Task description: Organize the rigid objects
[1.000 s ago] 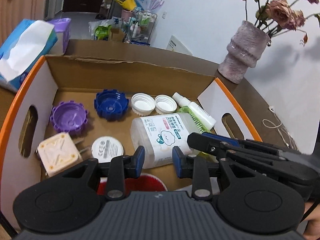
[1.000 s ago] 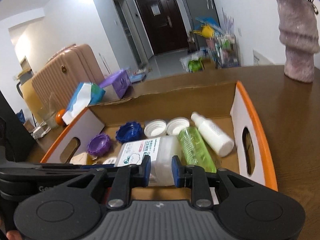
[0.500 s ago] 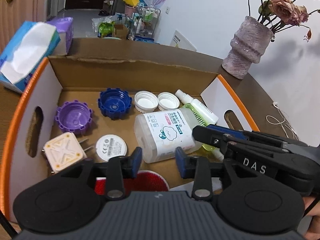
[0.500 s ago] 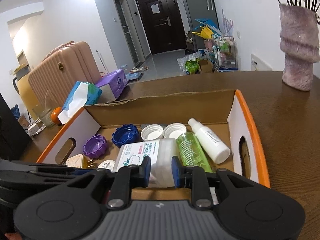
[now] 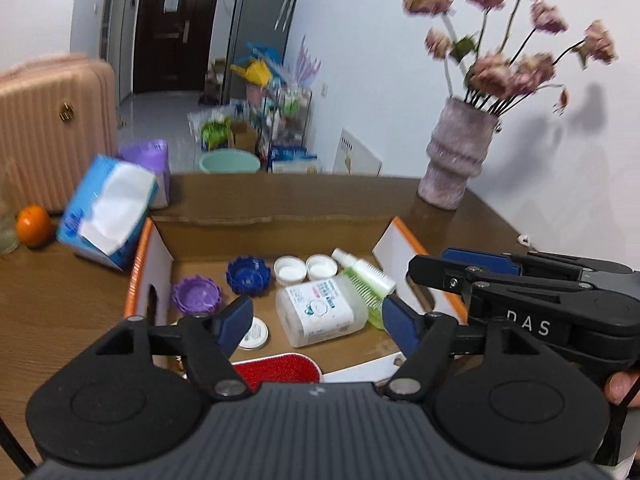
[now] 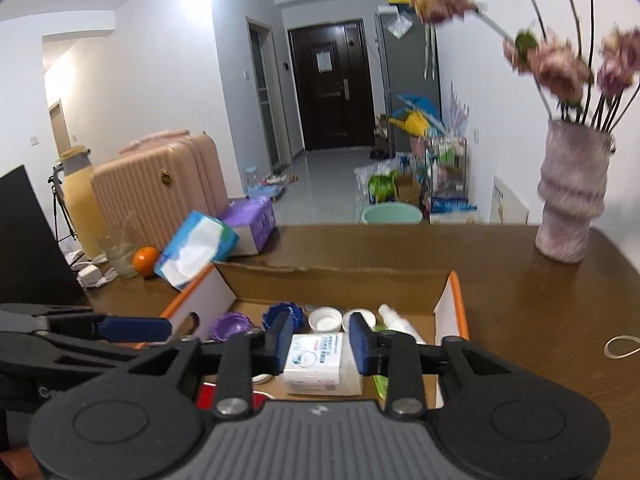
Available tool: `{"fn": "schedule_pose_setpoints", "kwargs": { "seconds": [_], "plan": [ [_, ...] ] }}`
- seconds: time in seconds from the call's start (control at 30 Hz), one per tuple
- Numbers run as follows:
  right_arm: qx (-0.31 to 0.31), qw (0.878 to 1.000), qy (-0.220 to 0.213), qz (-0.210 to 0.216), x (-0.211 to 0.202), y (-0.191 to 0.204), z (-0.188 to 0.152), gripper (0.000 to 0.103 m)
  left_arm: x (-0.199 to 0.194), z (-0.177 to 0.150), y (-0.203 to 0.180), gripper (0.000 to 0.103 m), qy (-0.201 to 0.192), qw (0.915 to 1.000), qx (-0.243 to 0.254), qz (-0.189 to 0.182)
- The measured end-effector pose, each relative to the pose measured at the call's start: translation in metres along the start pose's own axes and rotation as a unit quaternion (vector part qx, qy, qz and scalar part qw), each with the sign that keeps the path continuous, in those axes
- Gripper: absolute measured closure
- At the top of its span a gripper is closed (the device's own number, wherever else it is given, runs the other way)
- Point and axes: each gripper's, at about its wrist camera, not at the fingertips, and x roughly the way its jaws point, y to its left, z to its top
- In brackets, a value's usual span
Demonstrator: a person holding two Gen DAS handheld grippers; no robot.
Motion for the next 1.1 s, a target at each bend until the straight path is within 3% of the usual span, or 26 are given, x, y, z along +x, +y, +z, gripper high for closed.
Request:
{"fn": "schedule_pose_setpoints", "kwargs": {
  "seconds": [0.33, 0.4, 0.47, 0.5, 0.67, 1.1],
  "plan": [
    [-0.024, 0.998, -0.05, -0.025, -0.073, 0.023, -0.002, 0.052, -0.096, -0.011, -0.016, 0.001, -0.106, 0.9924, 0.037, 0.049],
    [-0.025, 0.997, -0.065, -0.03, -0.086, 0.025, -0.005, 0.042, -0.11, -0.015, -0.016, 0.0, -0.126, 0.9895, 0.039, 0.059],
    [-0.025, 0.995, -0.089, -0.035, -0.098, 0.028, -0.009, 0.02, -0.121, -0.021, -0.016, 0.0, -0.142, 0.9865, 0.043, 0.069],
    [-0.024, 0.993, -0.105, -0.039, -0.106, 0.029, -0.012, 0.017, -0.127, -0.024, -0.017, 0.0, -0.151, 0.9847, 0.045, 0.074],
    [-0.028, 0.987, -0.144, -0.066, -0.129, 0.037, -0.026, 0.011, -0.15, -0.047, -0.023, 0.0, -0.205, 0.9695, 0.068, 0.115],
    [-0.042, 0.985, -0.147, -0.077, -0.158, 0.06, -0.055, 0.009, -0.178, -0.078, -0.006, 0.0, -0.2, 0.973, 0.032, 0.111]
  ]
}}
